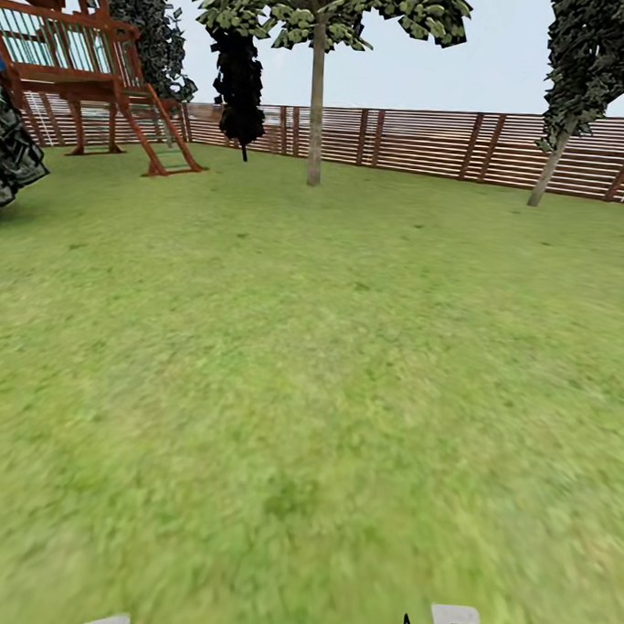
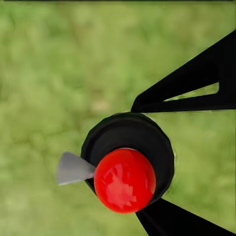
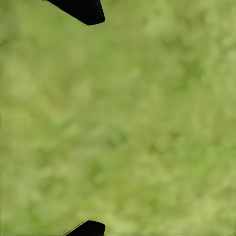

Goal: In the garden, pick up the pesticide atomizer on the floor and spray pesticide onto both trees until each tree trunk is fully covered.

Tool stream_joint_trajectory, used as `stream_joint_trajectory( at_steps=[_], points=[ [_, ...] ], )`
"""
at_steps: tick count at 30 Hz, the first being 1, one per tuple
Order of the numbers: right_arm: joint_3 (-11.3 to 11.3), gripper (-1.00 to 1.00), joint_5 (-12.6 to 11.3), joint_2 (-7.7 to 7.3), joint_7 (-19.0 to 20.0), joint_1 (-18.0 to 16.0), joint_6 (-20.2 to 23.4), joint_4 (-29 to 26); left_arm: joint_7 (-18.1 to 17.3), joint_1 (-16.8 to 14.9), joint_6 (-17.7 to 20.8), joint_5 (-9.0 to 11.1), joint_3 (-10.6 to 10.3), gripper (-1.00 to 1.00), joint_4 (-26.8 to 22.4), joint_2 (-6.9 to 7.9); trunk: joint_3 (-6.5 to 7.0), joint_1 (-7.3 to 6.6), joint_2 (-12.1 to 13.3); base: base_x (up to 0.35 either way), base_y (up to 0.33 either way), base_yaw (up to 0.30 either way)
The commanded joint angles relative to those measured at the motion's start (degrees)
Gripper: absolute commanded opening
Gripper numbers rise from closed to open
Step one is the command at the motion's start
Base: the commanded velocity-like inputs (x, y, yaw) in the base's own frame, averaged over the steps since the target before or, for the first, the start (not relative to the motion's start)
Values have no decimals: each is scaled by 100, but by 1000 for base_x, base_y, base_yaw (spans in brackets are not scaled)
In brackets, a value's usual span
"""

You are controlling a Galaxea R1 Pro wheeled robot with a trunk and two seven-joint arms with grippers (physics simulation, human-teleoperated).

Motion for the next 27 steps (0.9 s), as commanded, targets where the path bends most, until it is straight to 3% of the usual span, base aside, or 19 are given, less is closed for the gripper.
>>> stream_joint_trajectory(
  at_steps=[1, 27],
  points=[
    [51, 100, -59, 0, -8, -3, -17, 3, 6, -4, -21, 17, -1, -100, 6, 0, -4, 3, -2, 340, 0, 0],
    [53, 100, -59, 7, -8, -3, -17, 3, 6, -4, -21, 16, 1, -100, 6, 0, -4, 3, -2, 340, 0, 0]
  ],
)
